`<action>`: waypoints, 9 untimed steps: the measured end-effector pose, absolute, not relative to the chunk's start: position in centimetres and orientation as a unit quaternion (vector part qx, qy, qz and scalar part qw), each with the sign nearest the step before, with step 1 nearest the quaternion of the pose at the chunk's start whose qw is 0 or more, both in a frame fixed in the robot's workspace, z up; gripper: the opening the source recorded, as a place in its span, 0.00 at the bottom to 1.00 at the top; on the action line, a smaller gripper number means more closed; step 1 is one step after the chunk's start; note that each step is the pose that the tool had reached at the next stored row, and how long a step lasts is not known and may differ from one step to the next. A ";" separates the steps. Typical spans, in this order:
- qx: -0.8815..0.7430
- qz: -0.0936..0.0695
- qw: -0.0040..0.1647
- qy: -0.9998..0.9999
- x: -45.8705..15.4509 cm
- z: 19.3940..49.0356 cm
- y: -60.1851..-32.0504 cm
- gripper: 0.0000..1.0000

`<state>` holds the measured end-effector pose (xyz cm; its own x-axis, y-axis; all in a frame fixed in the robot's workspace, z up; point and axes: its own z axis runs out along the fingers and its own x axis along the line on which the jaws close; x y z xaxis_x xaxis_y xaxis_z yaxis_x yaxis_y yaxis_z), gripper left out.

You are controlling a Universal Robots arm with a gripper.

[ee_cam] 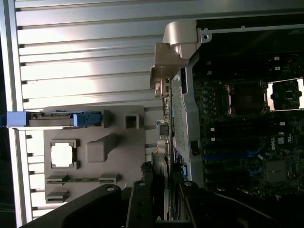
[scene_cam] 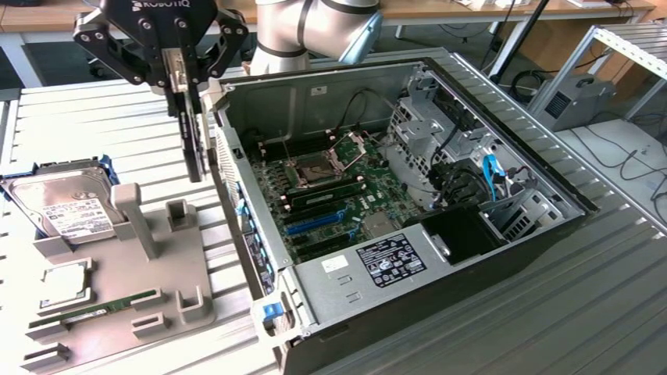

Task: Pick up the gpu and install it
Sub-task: 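Pick up the gpu and move the gpu toward the slot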

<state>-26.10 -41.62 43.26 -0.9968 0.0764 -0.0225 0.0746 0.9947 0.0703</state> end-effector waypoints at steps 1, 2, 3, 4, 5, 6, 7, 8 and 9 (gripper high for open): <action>0.038 0.035 0.013 0.999 -26.1 43.3 -41.6 0.26; 0.038 0.035 0.013 0.999 -26.1 43.3 -41.6 0.26; 0.038 0.035 0.013 0.999 -26.0 43.3 -41.6 0.26; 0.038 0.035 0.013 0.999 -26.0 43.3 -41.6 0.26; 0.038 0.035 0.013 0.999 -26.0 43.3 -41.6 0.26; 0.038 0.035 0.013 0.999 -26.0 43.3 -41.6 0.26; 0.038 0.035 0.013 0.999 -25.9 43.2 -41.6 0.26; 0.038 0.035 0.013 0.999 -25.9 43.2 -41.6 0.26; 0.038 0.035 0.013 0.999 -25.9 43.2 -41.6 0.26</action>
<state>-25.90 -41.62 43.24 -0.9968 0.0764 -0.0225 0.0747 0.9947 0.0703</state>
